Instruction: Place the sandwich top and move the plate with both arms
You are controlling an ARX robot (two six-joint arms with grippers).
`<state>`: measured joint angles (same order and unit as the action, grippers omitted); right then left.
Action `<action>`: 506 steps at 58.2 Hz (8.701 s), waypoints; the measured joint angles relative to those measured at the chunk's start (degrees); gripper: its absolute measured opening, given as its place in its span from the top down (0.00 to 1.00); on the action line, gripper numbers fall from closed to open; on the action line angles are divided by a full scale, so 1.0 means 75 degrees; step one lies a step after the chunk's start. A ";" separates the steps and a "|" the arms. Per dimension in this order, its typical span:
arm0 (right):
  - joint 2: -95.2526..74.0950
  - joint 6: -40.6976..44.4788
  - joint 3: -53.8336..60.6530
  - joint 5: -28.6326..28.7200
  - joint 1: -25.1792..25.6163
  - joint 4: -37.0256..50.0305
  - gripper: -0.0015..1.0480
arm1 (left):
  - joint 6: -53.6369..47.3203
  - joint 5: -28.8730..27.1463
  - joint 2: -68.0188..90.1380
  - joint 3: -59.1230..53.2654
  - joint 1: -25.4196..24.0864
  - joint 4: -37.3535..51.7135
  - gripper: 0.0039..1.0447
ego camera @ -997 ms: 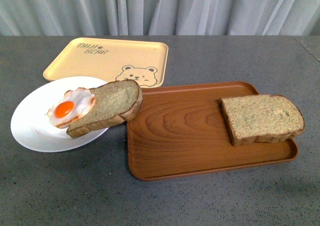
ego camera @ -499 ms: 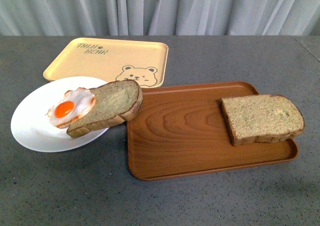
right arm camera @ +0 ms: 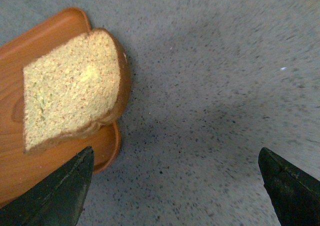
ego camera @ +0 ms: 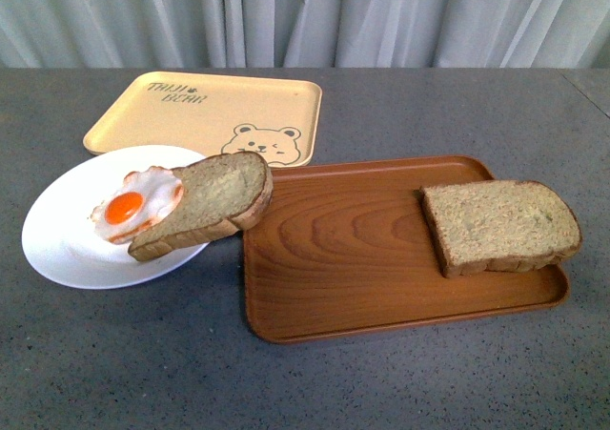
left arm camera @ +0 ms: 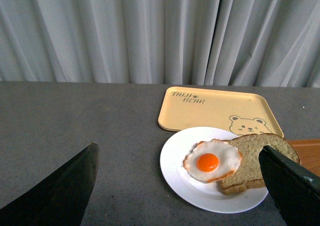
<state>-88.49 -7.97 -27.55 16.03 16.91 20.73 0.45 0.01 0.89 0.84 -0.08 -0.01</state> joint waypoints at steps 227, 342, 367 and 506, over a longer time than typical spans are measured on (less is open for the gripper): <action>0.5732 0.1020 0.3497 -0.2194 -0.2366 0.3010 0.98 | 0.0000 -0.0009 0.0000 0.0000 0.0000 0.0000 0.08; 1.1759 0.1029 0.3503 -0.2136 -0.2279 -0.2757 0.50 | 0.4721 0.3649 0.6478 0.1428 -0.0609 0.1174 0.08; 1.1759 0.1029 0.3503 -0.2136 -0.2279 -0.2760 0.09 | 0.5980 0.3273 1.2048 0.2611 -0.0921 0.4768 0.08; 1.1759 0.1029 0.3503 -0.2136 -0.2279 -0.2760 0.09 | 0.9690 0.3063 1.5227 0.5913 0.0510 0.5266 0.98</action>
<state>-0.30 -0.25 -1.28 0.01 -0.19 0.03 73.12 22.98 115.09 45.19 3.75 39.48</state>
